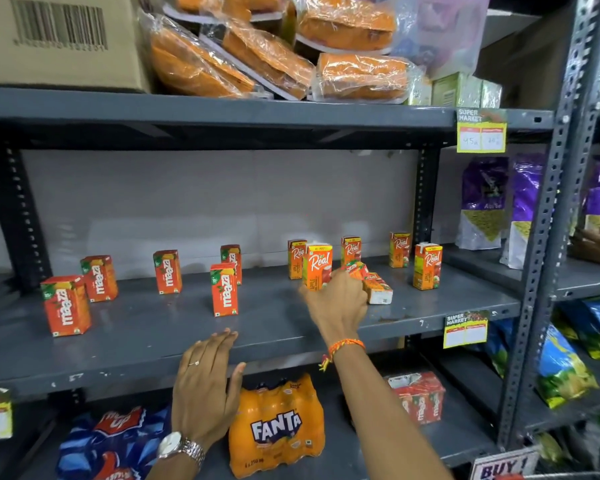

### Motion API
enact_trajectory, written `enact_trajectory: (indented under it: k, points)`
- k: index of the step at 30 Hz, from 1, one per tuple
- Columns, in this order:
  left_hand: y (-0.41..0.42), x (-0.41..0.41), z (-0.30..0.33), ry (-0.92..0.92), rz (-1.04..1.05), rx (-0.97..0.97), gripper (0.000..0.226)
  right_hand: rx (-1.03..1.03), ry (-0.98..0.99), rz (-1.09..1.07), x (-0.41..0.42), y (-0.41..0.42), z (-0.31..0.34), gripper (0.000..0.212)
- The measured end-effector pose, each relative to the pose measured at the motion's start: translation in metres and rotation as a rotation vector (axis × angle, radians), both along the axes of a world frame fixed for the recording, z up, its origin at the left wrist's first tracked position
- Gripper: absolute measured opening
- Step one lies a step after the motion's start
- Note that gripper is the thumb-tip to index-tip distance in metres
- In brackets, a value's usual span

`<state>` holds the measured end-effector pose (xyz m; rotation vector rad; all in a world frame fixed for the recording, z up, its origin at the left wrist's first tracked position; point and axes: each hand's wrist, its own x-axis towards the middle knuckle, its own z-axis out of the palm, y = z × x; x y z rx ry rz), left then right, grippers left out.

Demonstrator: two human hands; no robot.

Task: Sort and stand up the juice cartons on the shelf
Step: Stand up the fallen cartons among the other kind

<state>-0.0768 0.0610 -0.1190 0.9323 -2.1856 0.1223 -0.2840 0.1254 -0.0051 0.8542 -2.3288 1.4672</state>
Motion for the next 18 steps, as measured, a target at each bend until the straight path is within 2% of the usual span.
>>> enact_trajectory:
  k: [6, 12, 15, 18]
  points:
    - [0.0, 0.0, 0.004, -0.015, -0.008, -0.006, 0.059, 0.085, -0.048, 0.089, -0.007, -0.034, -0.011, 0.048]
    - [0.004, 0.0, 0.006, -0.015, 0.009, 0.022, 0.063, 0.162, -0.077, 0.16, -0.007, -0.043, -0.01, 0.066]
    - [0.002, 0.001, 0.006, -0.013, 0.0, 0.018, 0.061, 0.11, -0.183, 0.14, -0.017, -0.026, -0.012, 0.054]
    - [0.003, 0.0, 0.006, -0.019, 0.01, 0.034, 0.058, -0.087, -0.275, 0.055, -0.041, -0.004, -0.018, 0.037]
